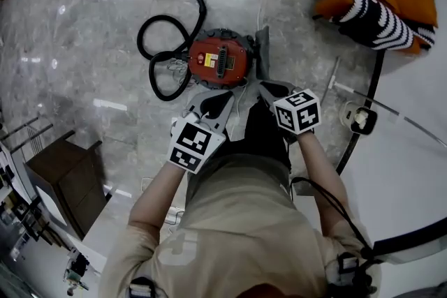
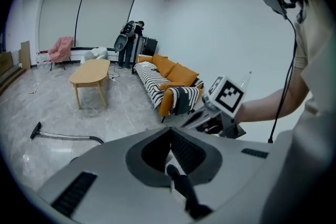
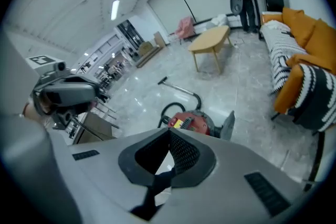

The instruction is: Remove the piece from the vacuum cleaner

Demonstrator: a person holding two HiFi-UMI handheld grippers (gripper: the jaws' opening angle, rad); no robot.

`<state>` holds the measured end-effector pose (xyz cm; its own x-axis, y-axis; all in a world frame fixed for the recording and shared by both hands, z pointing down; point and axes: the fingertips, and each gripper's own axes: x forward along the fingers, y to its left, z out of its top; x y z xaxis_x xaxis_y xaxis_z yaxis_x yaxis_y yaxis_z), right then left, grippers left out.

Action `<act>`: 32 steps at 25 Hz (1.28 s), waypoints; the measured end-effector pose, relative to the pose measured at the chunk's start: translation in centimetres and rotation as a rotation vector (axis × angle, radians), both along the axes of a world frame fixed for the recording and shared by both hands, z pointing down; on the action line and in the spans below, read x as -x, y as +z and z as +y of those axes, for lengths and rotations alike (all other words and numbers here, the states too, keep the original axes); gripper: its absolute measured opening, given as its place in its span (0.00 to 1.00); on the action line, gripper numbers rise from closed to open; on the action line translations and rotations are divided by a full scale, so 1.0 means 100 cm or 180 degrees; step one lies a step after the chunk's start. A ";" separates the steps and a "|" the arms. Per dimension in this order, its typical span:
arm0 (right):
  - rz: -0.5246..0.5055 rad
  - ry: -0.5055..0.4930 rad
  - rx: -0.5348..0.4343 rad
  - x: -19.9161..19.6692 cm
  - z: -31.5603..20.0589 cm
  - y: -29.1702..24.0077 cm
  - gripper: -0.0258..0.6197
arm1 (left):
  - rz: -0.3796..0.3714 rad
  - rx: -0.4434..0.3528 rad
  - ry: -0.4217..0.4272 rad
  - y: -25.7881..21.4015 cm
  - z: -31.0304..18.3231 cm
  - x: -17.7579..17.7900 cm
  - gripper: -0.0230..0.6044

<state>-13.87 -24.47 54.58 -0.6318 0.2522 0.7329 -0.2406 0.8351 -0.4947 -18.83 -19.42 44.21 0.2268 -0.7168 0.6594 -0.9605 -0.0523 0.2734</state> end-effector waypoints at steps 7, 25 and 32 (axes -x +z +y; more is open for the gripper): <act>0.0333 -0.0092 -0.0108 -0.009 -0.019 0.086 0.04 | 0.0137 0.0157 -0.0021 0.045 -0.001 -0.007 0.02; 0.0617 -0.0333 -0.0206 -0.015 -0.018 0.224 0.04 | 0.0547 0.0399 -0.0263 0.155 0.016 -0.037 0.02; 0.0704 -0.0068 -0.0460 -0.003 -0.048 0.260 0.04 | 0.0629 0.0551 -0.0360 0.186 0.035 -0.036 0.02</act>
<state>-13.55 -29.25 80.57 -0.4479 0.1466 0.8820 -0.3110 0.8993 -0.3074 -15.20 -15.91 62.82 0.2881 -0.6254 0.7252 -0.8847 0.1160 0.4515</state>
